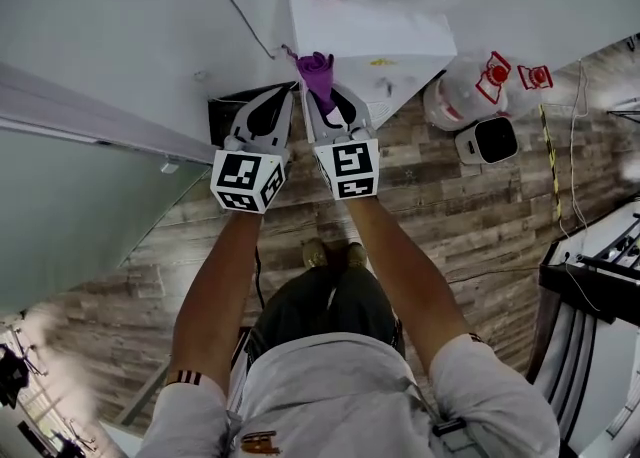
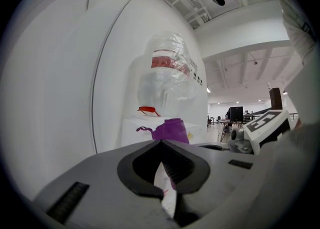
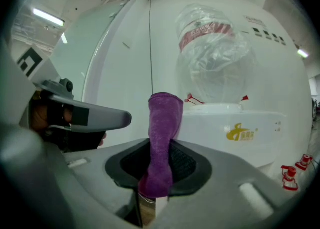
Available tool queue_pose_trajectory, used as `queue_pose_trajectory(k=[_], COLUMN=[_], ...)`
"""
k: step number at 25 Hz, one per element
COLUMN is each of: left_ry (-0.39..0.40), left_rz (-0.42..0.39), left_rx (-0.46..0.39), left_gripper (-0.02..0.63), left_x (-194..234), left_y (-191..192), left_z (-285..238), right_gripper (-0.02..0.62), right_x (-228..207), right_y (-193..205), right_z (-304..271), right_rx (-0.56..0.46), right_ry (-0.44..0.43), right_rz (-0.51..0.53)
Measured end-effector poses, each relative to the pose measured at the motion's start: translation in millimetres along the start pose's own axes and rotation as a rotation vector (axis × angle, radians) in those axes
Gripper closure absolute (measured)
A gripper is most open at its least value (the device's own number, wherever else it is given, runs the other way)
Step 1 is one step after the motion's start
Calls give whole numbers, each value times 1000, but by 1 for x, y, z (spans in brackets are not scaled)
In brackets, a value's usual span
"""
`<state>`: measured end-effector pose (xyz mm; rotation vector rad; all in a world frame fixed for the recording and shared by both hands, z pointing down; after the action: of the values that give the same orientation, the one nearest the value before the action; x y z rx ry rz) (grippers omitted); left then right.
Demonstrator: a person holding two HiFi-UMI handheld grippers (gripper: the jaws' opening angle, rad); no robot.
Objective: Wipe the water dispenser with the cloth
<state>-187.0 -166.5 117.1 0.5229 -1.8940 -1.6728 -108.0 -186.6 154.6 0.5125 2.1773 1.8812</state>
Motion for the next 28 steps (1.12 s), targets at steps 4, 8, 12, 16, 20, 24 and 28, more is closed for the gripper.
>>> queue_pose_trajectory(k=[4, 8, 12, 16, 20, 24, 28], left_ry=[14, 19, 22, 20, 22, 14, -6], left_rz=[4, 5, 11, 13, 13, 10, 18], left_rx=[3, 11, 13, 20, 19, 30, 33], left_gripper=[607, 607, 607, 607, 607, 607, 607], left_x=[0, -1, -5, -9, -19, -25, -31], left_y=[-1, 1, 5, 6, 6, 7, 9], left_z=[-8, -14, -20, -24, -29, -33, -36], right_gripper=[495, 495, 495, 496, 495, 496, 495], right_x=[-3, -14, -33, -57, -94, -131, -168], right_y=[7, 12, 14, 15, 23, 32, 38], right_z=[-7, -8, -7, -1, 8, 15, 25], right_rx=[26, 32, 23, 11, 11, 26, 26], right_ry=[7, 18, 34, 59, 109, 159, 214], right_rz=[-3, 9, 20, 14, 20, -1, -49])
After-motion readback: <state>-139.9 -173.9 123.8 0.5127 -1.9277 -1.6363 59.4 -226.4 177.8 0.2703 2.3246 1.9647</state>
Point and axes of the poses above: the fingertips, and each gripper's own axes: z backward along the fingers, x to its left, y out of its underside, the point moved 4 cm from there along z, backward along the fingers, and after that the axes turned 10 degrees about y, right-handed, at the moved point
